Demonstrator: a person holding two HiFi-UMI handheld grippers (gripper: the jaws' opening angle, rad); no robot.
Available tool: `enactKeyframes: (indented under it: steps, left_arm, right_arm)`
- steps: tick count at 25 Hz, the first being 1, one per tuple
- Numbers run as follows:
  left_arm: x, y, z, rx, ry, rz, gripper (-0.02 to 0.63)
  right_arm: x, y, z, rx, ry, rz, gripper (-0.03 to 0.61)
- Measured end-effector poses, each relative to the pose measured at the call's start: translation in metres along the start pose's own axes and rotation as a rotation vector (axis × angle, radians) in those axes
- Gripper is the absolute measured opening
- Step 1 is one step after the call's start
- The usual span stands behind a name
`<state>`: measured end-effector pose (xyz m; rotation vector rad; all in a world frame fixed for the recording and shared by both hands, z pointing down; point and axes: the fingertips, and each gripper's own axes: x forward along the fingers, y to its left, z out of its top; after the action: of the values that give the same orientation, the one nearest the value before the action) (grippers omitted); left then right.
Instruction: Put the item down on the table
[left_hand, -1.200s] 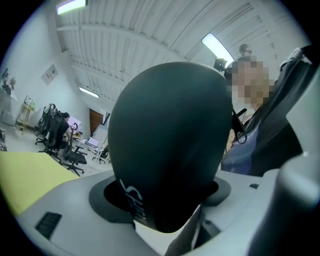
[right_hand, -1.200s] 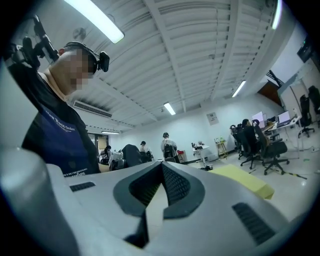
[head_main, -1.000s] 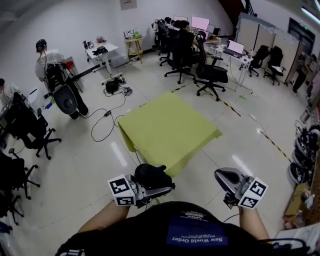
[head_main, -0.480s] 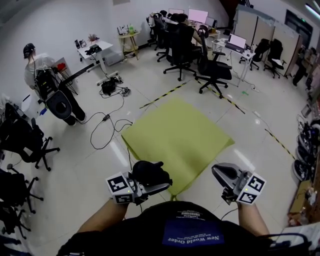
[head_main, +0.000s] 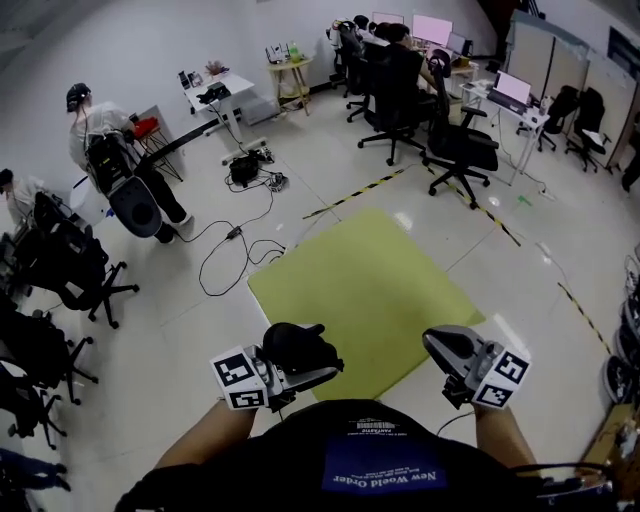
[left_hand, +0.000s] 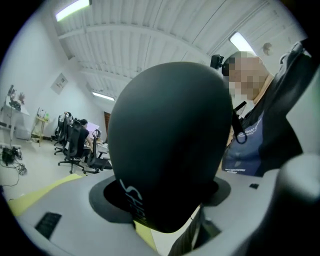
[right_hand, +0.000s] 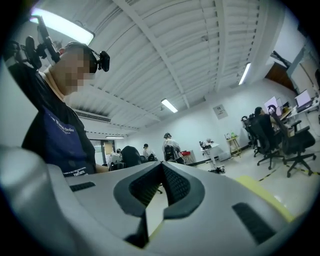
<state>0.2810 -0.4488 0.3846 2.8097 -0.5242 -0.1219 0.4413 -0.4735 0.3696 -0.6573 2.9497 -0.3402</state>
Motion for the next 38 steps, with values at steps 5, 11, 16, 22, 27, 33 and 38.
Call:
enactKeyframes:
  steps: [5, 11, 16, 22, 27, 33, 38]
  left_arm:
    - [0.032, 0.021, 0.007, -0.009, 0.000, 0.086, 0.339]
    - [0.025, 0.052, 0.007, -0.028, 0.033, 0.119, 0.339]
    - [0.011, 0.084, 0.002, -0.040, 0.057, 0.054, 0.339]
    - [0.012, 0.116, -0.010, -0.042, 0.094, -0.054, 0.339]
    - [0.021, 0.123, -0.010, -0.064, 0.072, -0.100, 0.339]
    - [0.040, 0.157, -0.008, 0.008, 0.130, -0.058, 0.339]
    - [0.069, 0.229, 0.010, 0.196, 0.226, -0.023, 0.339]
  right_arm:
    - [0.013, -0.052, 0.011, -0.015, 0.024, 0.102, -0.012]
    - [0.046, -0.078, 0.008, 0.028, 0.011, 0.109, -0.012]
    - [0.078, -0.082, -0.005, 0.025, 0.025, 0.077, -0.012]
    - [0.096, -0.088, -0.020, 0.044, 0.023, -0.015, -0.012]
    - [0.102, -0.095, -0.023, 0.046, 0.048, -0.048, -0.012]
    - [0.104, -0.139, -0.014, -0.008, 0.056, -0.070, -0.012]
    - [0.130, -0.199, -0.002, -0.098, 0.039, -0.092, -0.012]
